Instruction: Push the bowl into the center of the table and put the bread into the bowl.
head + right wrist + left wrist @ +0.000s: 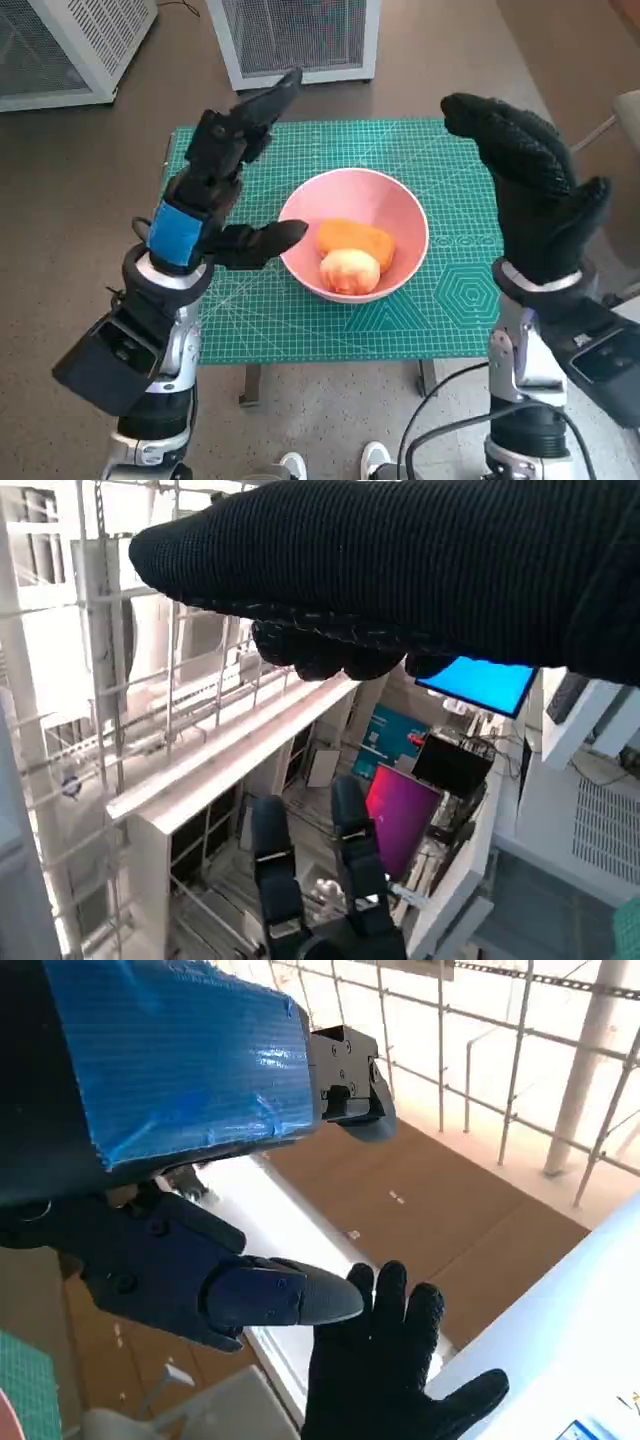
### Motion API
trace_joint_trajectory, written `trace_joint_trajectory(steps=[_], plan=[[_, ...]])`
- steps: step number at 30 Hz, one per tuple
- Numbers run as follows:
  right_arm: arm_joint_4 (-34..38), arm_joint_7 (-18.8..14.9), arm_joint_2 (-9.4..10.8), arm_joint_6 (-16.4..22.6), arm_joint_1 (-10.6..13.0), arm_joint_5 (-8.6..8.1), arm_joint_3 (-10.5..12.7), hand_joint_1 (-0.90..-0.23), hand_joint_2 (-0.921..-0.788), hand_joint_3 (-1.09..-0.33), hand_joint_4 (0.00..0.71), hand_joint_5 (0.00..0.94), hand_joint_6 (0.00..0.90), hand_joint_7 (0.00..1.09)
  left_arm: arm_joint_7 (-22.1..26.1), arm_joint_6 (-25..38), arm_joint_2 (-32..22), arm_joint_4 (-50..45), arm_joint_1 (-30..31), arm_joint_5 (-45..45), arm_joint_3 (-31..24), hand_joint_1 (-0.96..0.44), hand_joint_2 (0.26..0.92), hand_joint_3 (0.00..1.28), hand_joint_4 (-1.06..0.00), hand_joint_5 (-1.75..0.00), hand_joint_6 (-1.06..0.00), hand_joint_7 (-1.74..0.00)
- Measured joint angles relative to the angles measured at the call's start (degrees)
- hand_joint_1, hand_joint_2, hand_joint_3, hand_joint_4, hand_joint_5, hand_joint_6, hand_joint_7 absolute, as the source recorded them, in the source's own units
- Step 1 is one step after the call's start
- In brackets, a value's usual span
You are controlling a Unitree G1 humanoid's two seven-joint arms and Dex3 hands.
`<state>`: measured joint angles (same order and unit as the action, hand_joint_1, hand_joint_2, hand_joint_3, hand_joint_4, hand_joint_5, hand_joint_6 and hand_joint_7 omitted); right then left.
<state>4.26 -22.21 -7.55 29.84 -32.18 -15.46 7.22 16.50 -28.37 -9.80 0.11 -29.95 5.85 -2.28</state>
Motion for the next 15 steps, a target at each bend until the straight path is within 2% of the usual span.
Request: trace_joint_trajectory(steps=[15], plan=[[-0.5,0.6,-0.4,-0.9,-0.6,0.11,-1.0,-0.412,-0.921,-0.458,0.408,0.0,0.118,0.72,-0.8,-0.1,0.8,0.2,0.5,1.0,-0.3,-0.65,0.921,0.39,-0.2,-0.04,0.0,-0.63]])
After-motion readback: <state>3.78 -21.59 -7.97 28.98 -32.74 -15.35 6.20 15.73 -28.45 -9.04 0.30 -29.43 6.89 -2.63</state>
